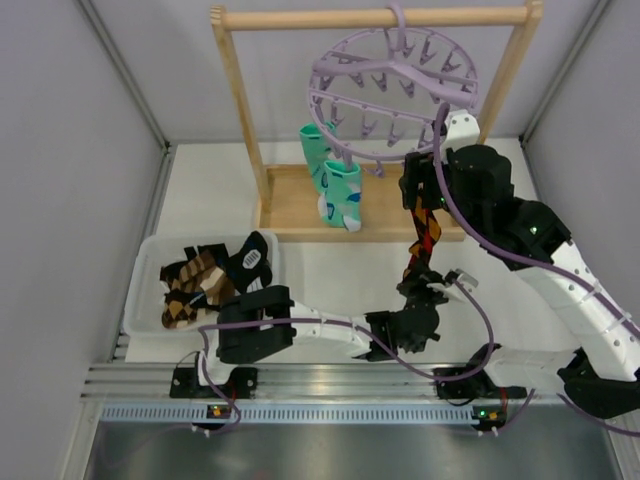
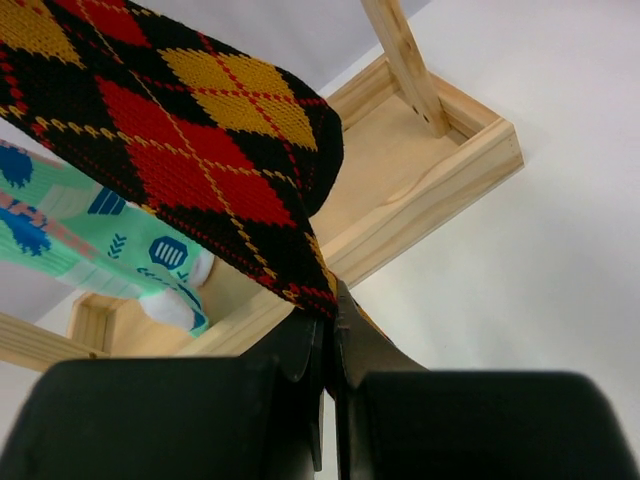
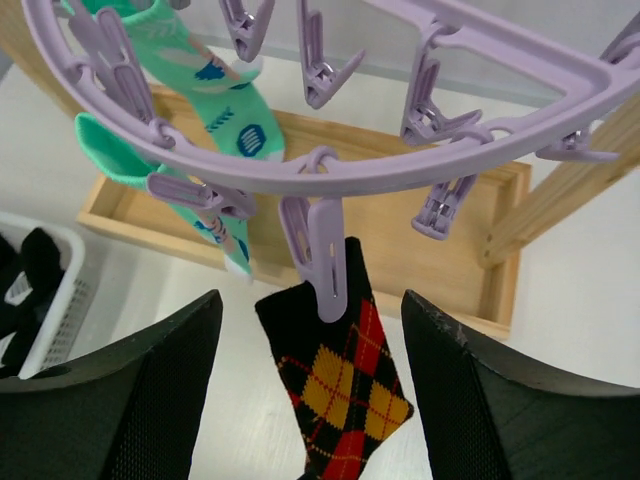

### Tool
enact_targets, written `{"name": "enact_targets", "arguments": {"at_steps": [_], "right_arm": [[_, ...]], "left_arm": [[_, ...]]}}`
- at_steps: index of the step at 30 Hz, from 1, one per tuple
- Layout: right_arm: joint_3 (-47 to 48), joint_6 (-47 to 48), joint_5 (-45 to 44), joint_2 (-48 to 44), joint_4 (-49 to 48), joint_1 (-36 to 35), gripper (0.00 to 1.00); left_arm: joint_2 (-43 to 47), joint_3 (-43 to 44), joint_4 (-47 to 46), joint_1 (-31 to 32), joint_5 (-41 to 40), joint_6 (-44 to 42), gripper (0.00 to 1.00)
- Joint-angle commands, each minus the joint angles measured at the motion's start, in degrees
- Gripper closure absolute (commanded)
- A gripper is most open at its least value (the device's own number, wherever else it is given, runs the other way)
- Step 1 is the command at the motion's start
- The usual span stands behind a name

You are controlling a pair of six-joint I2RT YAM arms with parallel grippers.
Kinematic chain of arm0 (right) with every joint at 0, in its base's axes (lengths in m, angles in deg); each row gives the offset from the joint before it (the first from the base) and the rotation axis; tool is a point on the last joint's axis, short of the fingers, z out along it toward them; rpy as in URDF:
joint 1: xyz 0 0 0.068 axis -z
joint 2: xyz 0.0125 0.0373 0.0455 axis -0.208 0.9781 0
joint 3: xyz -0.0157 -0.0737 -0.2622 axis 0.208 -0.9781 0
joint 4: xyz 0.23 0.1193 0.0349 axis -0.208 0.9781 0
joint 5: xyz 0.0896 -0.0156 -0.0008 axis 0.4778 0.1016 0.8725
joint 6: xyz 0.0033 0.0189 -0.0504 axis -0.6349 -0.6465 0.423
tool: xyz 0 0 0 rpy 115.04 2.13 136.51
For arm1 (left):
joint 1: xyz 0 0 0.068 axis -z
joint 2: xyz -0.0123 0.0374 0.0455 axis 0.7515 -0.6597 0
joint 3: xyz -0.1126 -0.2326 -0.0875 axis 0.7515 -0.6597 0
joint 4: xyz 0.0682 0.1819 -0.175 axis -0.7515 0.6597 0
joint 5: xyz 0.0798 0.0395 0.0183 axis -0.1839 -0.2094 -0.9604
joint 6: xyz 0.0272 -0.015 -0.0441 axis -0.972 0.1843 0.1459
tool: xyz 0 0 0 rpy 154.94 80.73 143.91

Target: Remove the socks clipped to the hanger

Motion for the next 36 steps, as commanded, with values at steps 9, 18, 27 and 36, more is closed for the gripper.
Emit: {"name": "enact_targets", "arguments": {"at_steps": [9,18,27,36], "right_arm": [[16.73,6.58,-26.02,13.18,10.91,-10.02,0.31],[20.34,9.4,-36.13,21.36,10.66,-12.31,0.36],[12.88,17.22,-45.1,20.84,-0.85,-14.43,0.35],[7.34,20.73,-48.36,19.52,-7.97,-14.43,0.41]], "left_arm": [[-2.25,5.56,-0.59,0.1,1.08,-3.77,1.0],[-1.55,5.48,-0.68,0.1,1.88,-2.27,1.0],[-0.58,5.48,-0.59,0.1,2.67,-1.83,1.0],[0.47,4.86,-0.59,0.1,2.67,-0.69,1.0]]}}
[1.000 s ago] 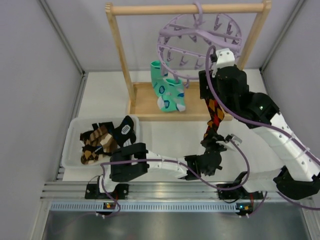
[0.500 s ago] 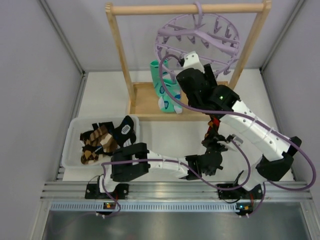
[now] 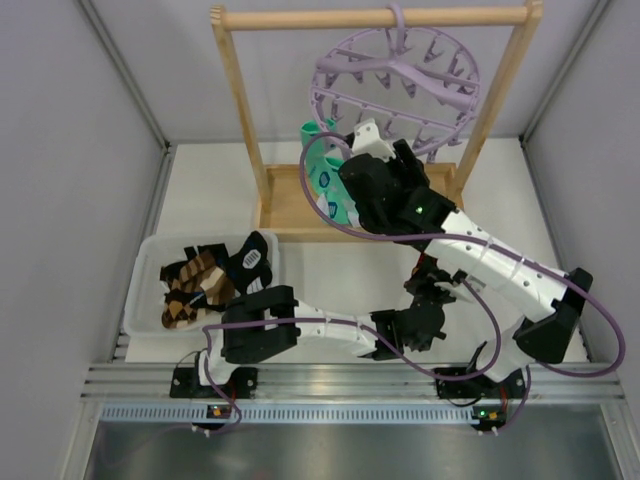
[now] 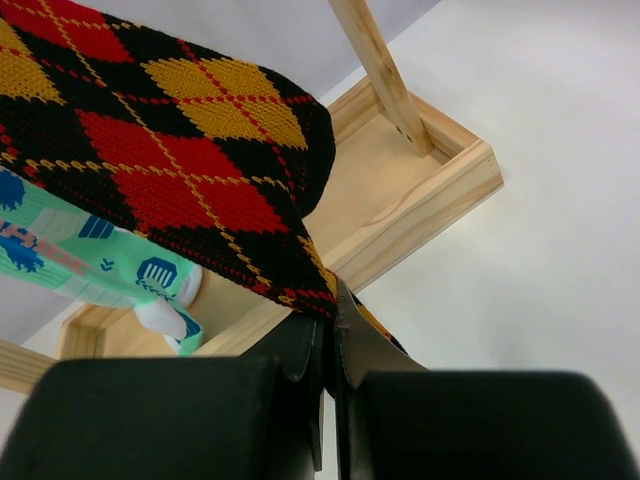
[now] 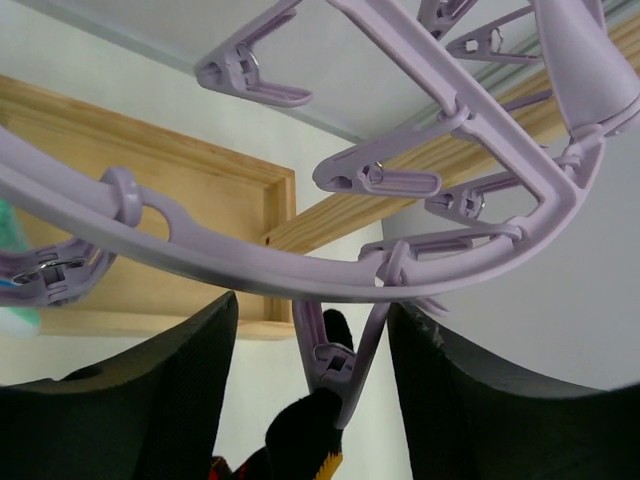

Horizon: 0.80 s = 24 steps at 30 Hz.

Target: Remove the socks clipped to the hanger

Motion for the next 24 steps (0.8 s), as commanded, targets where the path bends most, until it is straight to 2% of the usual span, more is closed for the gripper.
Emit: {"name": "enact_targets", "arguments": {"at_steps": [1,5,11,17,21,24], "right_arm": [[-1.77,3.49,-3.73,-3.25,-8.71,-0.57,0.43],[-4.24,7.09,-4.78,-4.14,-14.17,-0.57,0.49],[-4.51,8.77,-5.31,-3.26,-16.2,-0.13,0.54],[-4.6,9.04,-5.57,-2.82,-16.64,-0.3,0.68],[-4.6,9.12,-5.57,-2.91,-16.65,-0.3,0.83],[-4.51,8.95,-5.57,-3.26,-16.65,-0.22,0.88]], "left_arm": [[2.51,1.04,-0.63,0.26,0.7,1.3,1.0],[2.95,0.51,-0.63,0.26,0.87,2.09,1.0],[3.12,0.24,-0.63,0.26,0.96,2.62,1.0],[3.65,-0.81,-0.63,0.26,1.4,3.85,1.0],[4.0,-1.69,-0.63,0.26,1.67,5.08,1.0],[4.44,-2.39,-0.63,-0.01,1.93,6.22,1.0]]}}
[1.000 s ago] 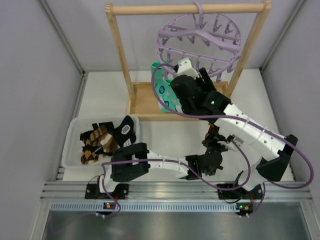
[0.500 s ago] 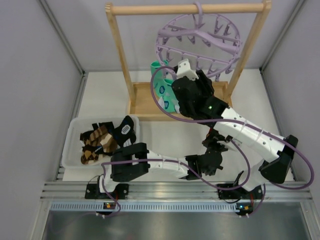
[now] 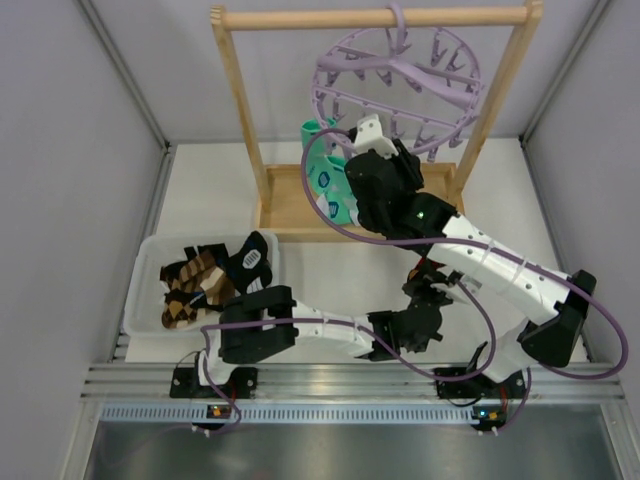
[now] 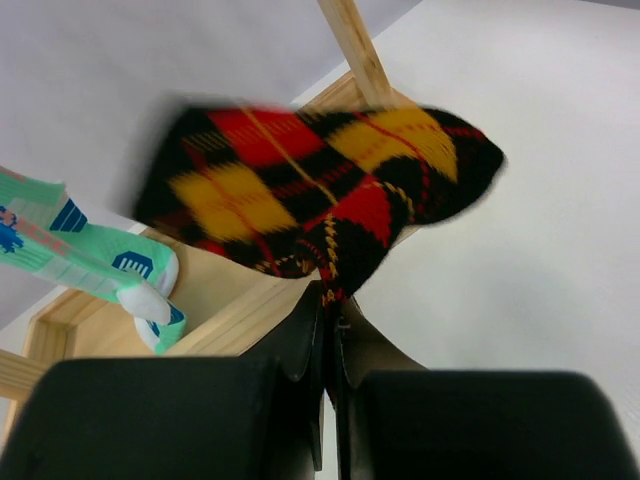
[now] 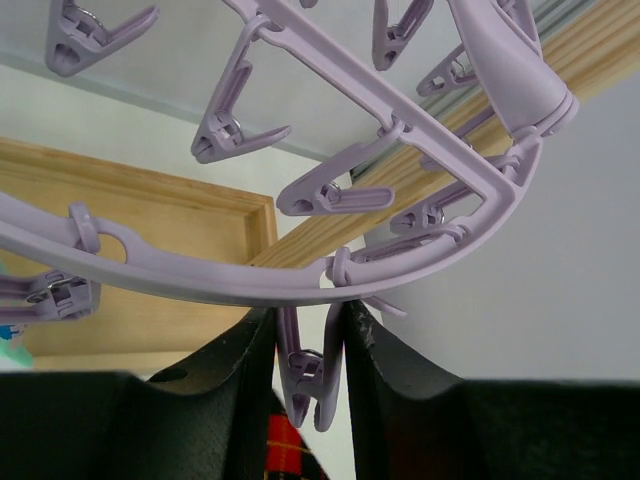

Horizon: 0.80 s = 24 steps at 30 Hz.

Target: Remove the socks clipped to the hanger

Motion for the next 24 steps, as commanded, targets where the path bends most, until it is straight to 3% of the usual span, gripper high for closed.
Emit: {"name": "enact_targets", "arguments": {"at_steps": [1,4,8,12,19,22,24], "right_arm": [[0.28,0.27,-0.92,-1.34,-2.26,-0.13,0.9],[-0.07,-0.43,-0.39,-2.04,-2.09,-0.13,0.89],[-1.04,-3.85,2.41,-3.44,0.19,0.05,0.77],[-2.97,-9.92,9.86,-7.64,3.63,2.68,0.78],[-11.75,-14.84,26.04,-19.17,-0.23,11.1,0.77],[-15.1,-14.94,32.99,-22.6,-2.87,13.84,0.68],[-15.72,-15.11,36.76,-23.48,-3.23,14.28,0.56]], "left_arm": [[3.85,-1.15,-0.87,-0.2,0.99,2.96,1.0],[5.87,-3.95,-0.87,-0.73,0.99,6.04,1.0],[11.48,-8.96,0.44,-0.82,-1.55,9.72,1.0],[22.37,-16.86,6.49,-1.08,-3.58,15.7,1.0],[42.24,-21.27,30.65,-4.76,-8.49,29.5,1.0],[48.75,-20.49,48.04,-8.79,-10.09,40.2,1.0],[54.0,-21.62,55.42,-11.7,-8.16,46.63,1.0]]}}
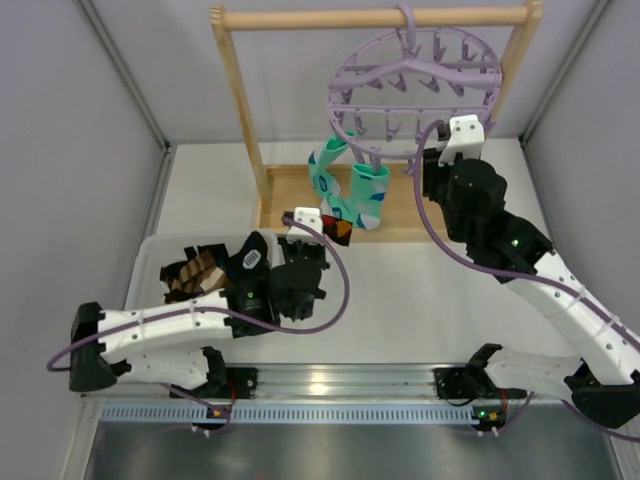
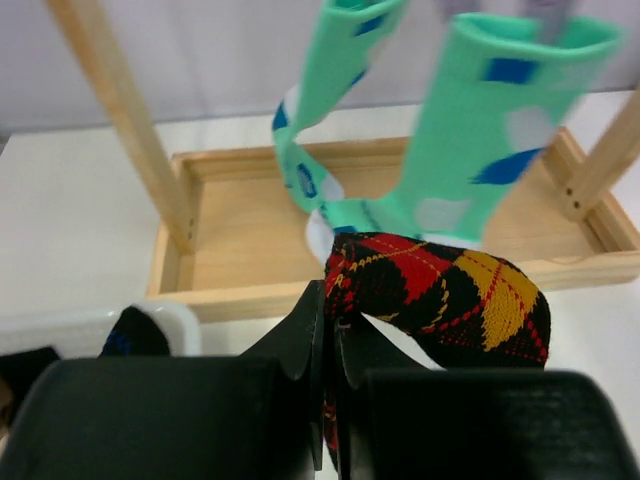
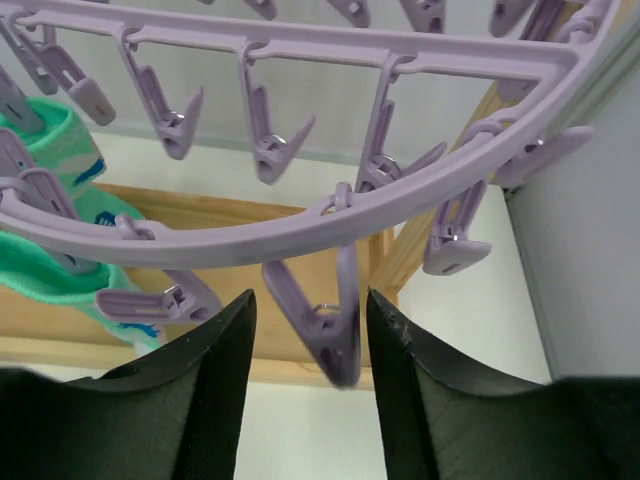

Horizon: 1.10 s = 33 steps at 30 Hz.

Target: Remove the socks clipped to the hanger

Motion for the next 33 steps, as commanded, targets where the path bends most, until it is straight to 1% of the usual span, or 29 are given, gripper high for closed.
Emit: {"name": "enact_targets", "arguments": {"at_steps": [1,2,3,4,6,7,8,9,10,11,12,14,15,18,21,22,23,27,29,33], "right_arm": [[-1.69,-2.22,8.5,-1.28,0.16,1.67,0.54],[-1.6,-3.96,9.73,-1.63,0.07,1.76,0.45],[-1.6,-4.15,10.0,-1.72,-0.1,1.76,0.39],[-1.6,-4.41,10.26,-1.72,-0.28,2.02,0.36],[-1.6,-4.59,11.05,-1.81,-0.46,2.2,0.34],[-1.51,-4.76,11.32,-1.81,-0.54,2.46,0.32],[-1.51,-4.77,11.76,-1.81,-0.46,2.47,0.28],[-1.51,-4.94,12.28,-1.98,-0.28,2.38,0.27],[-1.6,-5.29,12.55,-2.07,-0.02,2.47,0.25],[-2.21,-5.29,13.16,-2.68,-0.02,2.55,0.21],[-2.48,-5.55,13.34,-3.03,-0.1,2.55,0.18],[-3.61,-5.73,13.43,-4.0,-0.1,2.47,0.17],[-3.97,-5.73,13.34,-4.26,-0.19,2.55,0.17],[-5.38,-5.56,13.08,-5.49,-0.54,2.64,0.16],[-6.69,-5.99,13.25,-7.07,-0.9,2.56,0.16],[-7.31,-6.26,13.34,-7.43,-0.9,2.64,0.15],[-7.66,-6.35,13.69,-8.3,-0.98,2.56,0.15],[-9.33,-6.7,13.87,-10.33,-0.81,2.56,0.15],[-10.56,-6.87,13.61,-11.64,-0.81,2.64,0.15],[-12.32,-7.4,13.61,-13.49,-0.98,2.64,0.15]], "left_arm": [[6.1,-1.76,20.33,-6.35,0.56,15.99,1.0],[7.94,-2.72,21.57,-8.38,2.32,16.98,1.0],[10.83,-3.08,23.15,-11.88,3.12,17.69,1.0],[12.08,-3.26,23.86,-13.57,3.91,18.3,1.0],[13.32,-2.47,25.7,-17.44,5.84,18.84,1.0],[13.76,-1.86,27.71,-21.37,6.37,19.01,1.0],[13.5,-1.15,29.39,-23.41,6.9,19.97,1.0],[13.15,1.03,31.66,-25.43,7.26,21.55,1.0],[12.71,2.01,35.95,-29.8,8.65,22.61,1.0],[12.71,2.71,37.65,-32.28,9.01,25.31,1.0],[12.88,3.42,39.23,-36.57,9.45,26.47,1.0],[14.37,3.42,42.4,-40.81,10.86,29.46,1.0],[15.16,3.25,43.19,-44.49,11.04,30.34,1.0],[19.11,0.36,43.64,-49.69,11.3,33.51,1.0],[24.21,-6.31,43.55,-53.47,12.35,39.12,1.0],[25.44,-10.16,43.47,-54.19,12.79,42.36,1.0],[27.63,-12.38,43.55,-54.98,13.67,43.7,1.0],[29.4,-20.12,43.47,-58.49,16.13,48.89,1.0],[29.41,-23.71,43.46,-59.02,16.22,52.23,1.0],[28.26,-28.03,43.29,-59.64,16.66,58.9,0.99]]}}
